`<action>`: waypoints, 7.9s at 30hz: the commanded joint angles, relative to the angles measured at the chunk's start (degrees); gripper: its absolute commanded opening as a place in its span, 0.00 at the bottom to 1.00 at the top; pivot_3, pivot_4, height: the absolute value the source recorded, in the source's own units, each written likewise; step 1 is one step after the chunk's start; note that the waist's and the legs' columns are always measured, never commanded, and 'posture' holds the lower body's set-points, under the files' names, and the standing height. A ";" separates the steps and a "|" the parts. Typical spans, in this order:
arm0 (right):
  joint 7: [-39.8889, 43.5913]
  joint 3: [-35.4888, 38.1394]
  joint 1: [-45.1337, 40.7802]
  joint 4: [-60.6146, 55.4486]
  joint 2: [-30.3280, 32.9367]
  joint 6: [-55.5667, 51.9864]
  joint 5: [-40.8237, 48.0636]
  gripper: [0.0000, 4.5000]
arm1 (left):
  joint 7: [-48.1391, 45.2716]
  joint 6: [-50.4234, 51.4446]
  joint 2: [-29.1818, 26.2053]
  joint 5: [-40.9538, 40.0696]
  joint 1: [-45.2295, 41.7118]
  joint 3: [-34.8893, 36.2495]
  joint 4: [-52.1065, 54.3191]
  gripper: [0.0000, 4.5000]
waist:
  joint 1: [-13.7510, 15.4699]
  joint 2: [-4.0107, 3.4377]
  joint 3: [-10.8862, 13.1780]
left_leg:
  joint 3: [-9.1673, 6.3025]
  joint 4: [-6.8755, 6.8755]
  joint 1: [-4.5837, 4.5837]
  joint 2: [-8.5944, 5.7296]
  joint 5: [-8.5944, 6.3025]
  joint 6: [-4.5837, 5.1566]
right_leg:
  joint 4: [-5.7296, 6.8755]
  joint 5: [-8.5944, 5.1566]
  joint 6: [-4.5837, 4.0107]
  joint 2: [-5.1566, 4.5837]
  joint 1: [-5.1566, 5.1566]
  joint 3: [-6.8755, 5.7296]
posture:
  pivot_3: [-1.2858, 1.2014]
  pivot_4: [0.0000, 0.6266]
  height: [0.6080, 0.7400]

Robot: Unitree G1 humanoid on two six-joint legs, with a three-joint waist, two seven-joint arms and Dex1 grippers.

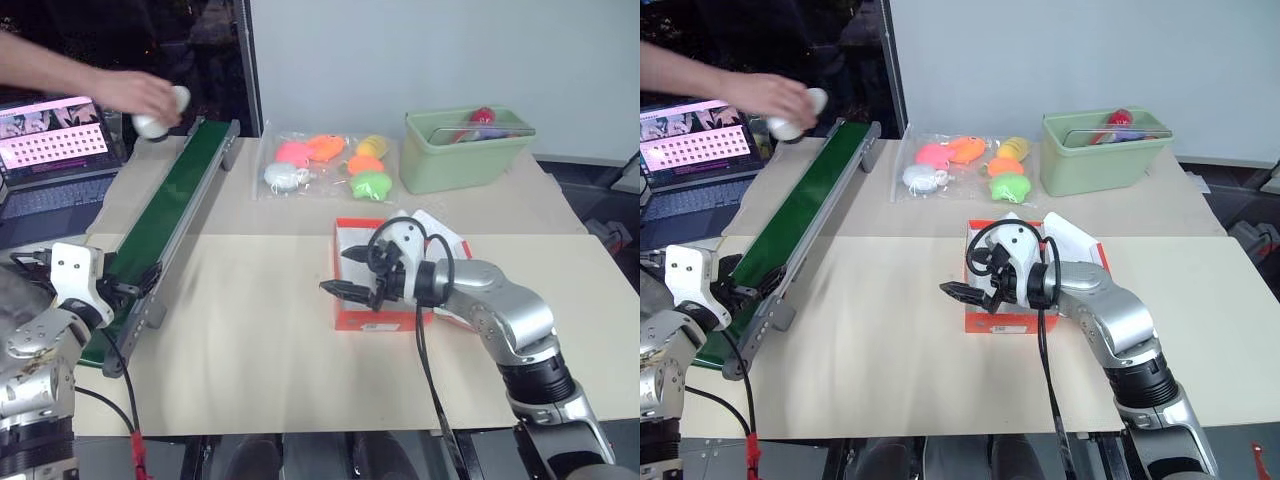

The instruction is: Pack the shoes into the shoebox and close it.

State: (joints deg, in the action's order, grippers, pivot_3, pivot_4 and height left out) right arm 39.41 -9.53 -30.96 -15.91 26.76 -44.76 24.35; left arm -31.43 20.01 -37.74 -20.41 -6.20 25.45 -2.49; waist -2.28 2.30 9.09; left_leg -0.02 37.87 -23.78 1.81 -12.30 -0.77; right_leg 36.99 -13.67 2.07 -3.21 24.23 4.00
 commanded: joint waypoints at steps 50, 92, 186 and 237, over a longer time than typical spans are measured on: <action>-9.40 3.14 0.40 -0.95 -4.78 1.31 -4.65 1.00 | 3.03 -2.67 -1.22 4.20 -6.17 -1.24 -8.91 1.00 | -0.21 0.00 0.00 | 0.00 0.00 0.00 -0.01 0.00 0.00 | 0.03 0.01 -0.01 0.00 0.01 0.00 | 0.52 0.24 0.92; -27.37 26.68 -11.50 9.58 -32.49 -20.60 34.20 1.00 | 12.95 -2.85 21.07 8.79 -17.59 -23.60 13.85 0.57 | 0.85 0.02 -0.01 | -0.05 0.01 -0.37 -0.09 0.00 0.00 | 0.14 0.21 0.04 -0.14 0.15 -0.05 | 0.52 0.24 0.92; -11.86 3.27 -30.45 38.06 15.84 -35.21 17.28 0.32 | 1.12 8.24 16.61 2.76 -11.00 -32.84 26.16 0.99 | -0.97 -0.69 0.47 | 0.04 -0.05 -0.34 0.06 -0.01 0.06 | -0.29 0.10 -0.05 0.18 0.16 0.10 | 0.52 0.24 0.92; 3.38 -4.60 -35.75 53.08 6.61 -32.00 -8.46 0.79 | 1.85 6.06 20.99 4.21 -14.60 -33.69 23.51 1.00 | -0.04 -0.80 0.53 | -0.01 0.05 -0.41 -0.09 0.01 0.05 | -0.13 0.12 -0.03 0.04 0.23 0.02 | 0.52 0.24 0.92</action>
State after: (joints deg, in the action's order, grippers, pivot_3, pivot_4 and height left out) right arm 42.74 -15.05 -66.01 37.57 32.70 -77.54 16.76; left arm -29.86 26.44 -16.93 -15.90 -20.40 -8.91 18.57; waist -2.31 1.51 9.62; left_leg -0.04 37.92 -24.19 1.71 -12.29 -0.73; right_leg 36.86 -13.56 2.05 -3.17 24.46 4.03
